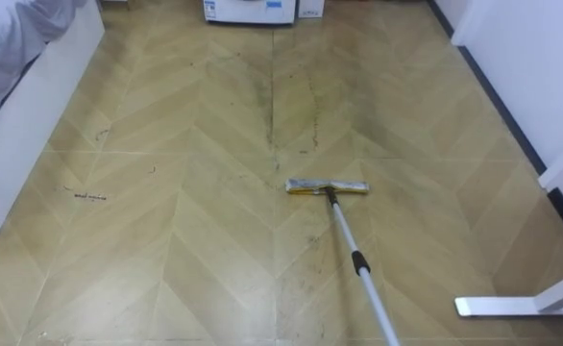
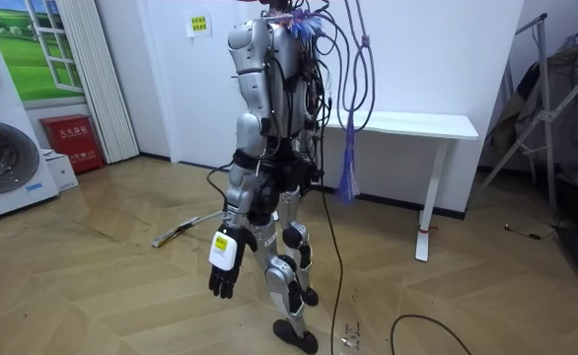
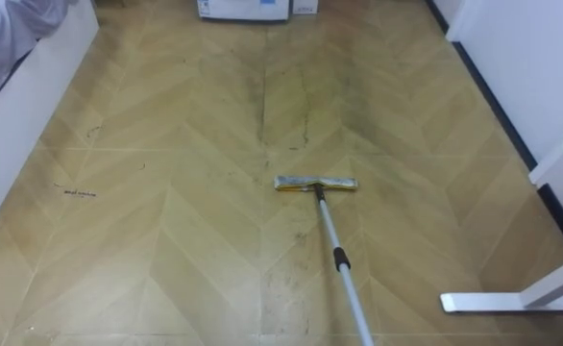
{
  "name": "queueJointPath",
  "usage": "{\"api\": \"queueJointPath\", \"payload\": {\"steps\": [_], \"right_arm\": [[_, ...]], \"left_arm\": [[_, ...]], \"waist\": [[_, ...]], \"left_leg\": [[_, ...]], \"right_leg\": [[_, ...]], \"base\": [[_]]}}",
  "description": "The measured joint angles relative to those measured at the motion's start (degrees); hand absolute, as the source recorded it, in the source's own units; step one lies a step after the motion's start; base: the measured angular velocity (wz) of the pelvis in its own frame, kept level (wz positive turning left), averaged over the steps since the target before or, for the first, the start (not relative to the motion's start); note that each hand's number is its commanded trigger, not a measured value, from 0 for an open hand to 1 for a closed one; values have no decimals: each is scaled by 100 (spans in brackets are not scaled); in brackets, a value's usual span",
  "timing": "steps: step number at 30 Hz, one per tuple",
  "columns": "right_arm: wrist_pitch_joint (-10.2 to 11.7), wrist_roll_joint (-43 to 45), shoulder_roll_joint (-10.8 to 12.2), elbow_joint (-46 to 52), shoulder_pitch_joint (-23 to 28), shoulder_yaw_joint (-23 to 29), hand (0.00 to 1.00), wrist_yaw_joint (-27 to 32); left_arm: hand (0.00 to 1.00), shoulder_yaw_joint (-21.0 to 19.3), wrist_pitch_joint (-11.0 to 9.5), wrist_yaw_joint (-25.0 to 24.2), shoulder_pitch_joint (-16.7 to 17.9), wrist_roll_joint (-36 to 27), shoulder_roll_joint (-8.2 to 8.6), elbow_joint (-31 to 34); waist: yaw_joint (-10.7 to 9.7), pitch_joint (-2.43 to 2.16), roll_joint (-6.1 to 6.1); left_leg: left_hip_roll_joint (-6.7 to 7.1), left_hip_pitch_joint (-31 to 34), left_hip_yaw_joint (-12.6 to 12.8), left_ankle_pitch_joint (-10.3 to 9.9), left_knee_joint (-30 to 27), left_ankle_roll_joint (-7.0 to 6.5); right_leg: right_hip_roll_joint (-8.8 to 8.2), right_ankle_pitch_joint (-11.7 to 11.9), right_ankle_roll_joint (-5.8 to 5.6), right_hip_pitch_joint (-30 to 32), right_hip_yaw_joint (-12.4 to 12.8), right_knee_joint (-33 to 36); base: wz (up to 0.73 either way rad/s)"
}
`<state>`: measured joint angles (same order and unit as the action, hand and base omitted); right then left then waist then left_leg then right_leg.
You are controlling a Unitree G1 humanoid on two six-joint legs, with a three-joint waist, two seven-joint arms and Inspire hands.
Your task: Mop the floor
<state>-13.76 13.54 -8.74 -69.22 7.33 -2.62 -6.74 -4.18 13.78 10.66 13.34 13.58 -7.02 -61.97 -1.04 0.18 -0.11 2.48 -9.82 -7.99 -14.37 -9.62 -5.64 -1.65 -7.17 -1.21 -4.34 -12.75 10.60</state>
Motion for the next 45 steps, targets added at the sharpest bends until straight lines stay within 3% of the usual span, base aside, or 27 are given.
{"api": "queueJointPath", "payload": {"steps": [10,11,20,25,30,33,34,37,38,39,42,43,44,45], "right_arm": [[-27,31,-3,14,-48,-21,100,-6],[-71,31,-3,14,-91,-38,100,15],[-59,-623,-11,-251,-523,-118,100,327],[32,-911,-6,-393,-625,-117,100,527],[147,-1209,-15,-578,-740,-119,100,840],[143,-1390,-10,-673,-702,-130,100,947],[143,-1454,-13,-673,-700,-158,100,979],[142,-1580,-20,-671,-700,-250,100,1129],[140,-1645,-23,-674,-694,-308,100,1172],[137,-1757,-28,-691,-683,-347,100,1199],[137,-1898,-35,-903,-971,-375,100,1243],[139,-1901,-48,-977,-1091,-371,100,1244],[108,-1883,-103,-1172,-1405,-320,100,1241],[84,-1860,-164,-1321,-1760,-277,100,1222]], "left_arm": [[0,-11,44,-19,-82,65,0,2],[0,-10,83,-35,-137,63,-1,3],[0,176,-50,-123,-803,51,82,-380],[0,216,-139,-81,-890,46,98,-498],[0,264,-79,-55,-937,-46,137,-724],[0,257,6,5,-951,-52,180,-723],[0,257,6,13,-959,-59,189,-723],[0,355,-4,53,-991,-336,220,-737],[0,417,-2,58,-983,-519,211,-757],[0,499,-5,87,-986,-726,201,-768],[0,607,-9,175,-990,-1234,160,-788],[0,671,-13,197,-991,-1355,141,-788],[0,746,-28,284,-1004,-1589,113,-786],[0,832,-40,369,-1000,-1874,56,-789]], "waist": [[24,7,-15],[48,-11,-6],[144,3,-37],[149,13,-34],[148,53,12],[156,66,23],[156,68,25],[169,100,58],[215,121,104],[269,117,117],[338,100,96],[357,93,87],[418,91,61],[560,88,-34]], "left_leg": [[-1,68,48,0,-3,0],[0,140,75,0,-22,0],[47,1047,87,-12,-361,22],[62,1751,22,-57,-699,97],[229,2782,39,-93,-1351,156],[236,3399,343,-182,-1815,203],[242,3544,339,-226,-1930,212],[257,4146,329,-492,-2633,278],[223,4338,301,-703,-3037,320],[218,4503,270,-889,-3429,376],[213,4874,291,-1109,-4191,497],[191,4987,350,-1103,-4370,526],[101,5374,547,-865,-5049,728],[6,5941,700,-120,-5877,894]], "right_leg": [[1,0,1,88,35,24],[-2,3,5,170,52,49],[-79,-17,59,1085,2,414],[-103,-63,126,1701,-11,632],[-334,-341,194,2763,-12,1417],[-451,-516,240,3403,41,1963],[-471,-557,259,3547,38,2088],[-536,-810,352,4081,16,2753],[-521,-973,405,4212,-4,3034],[-537,-1196,476,4355,-16,3392],[-629,-1598,568,4679,-20,4145],[-613,-1657,609,4759,3,4257],[-587,-1761,695,4905,34,4490],[-503,-1807,772,5050,157,4678]], "base": [[-2],[-11],[-1],[10],[15],[22],[16],[14],[8],[9],[16],[15],[0],[-14]]}}
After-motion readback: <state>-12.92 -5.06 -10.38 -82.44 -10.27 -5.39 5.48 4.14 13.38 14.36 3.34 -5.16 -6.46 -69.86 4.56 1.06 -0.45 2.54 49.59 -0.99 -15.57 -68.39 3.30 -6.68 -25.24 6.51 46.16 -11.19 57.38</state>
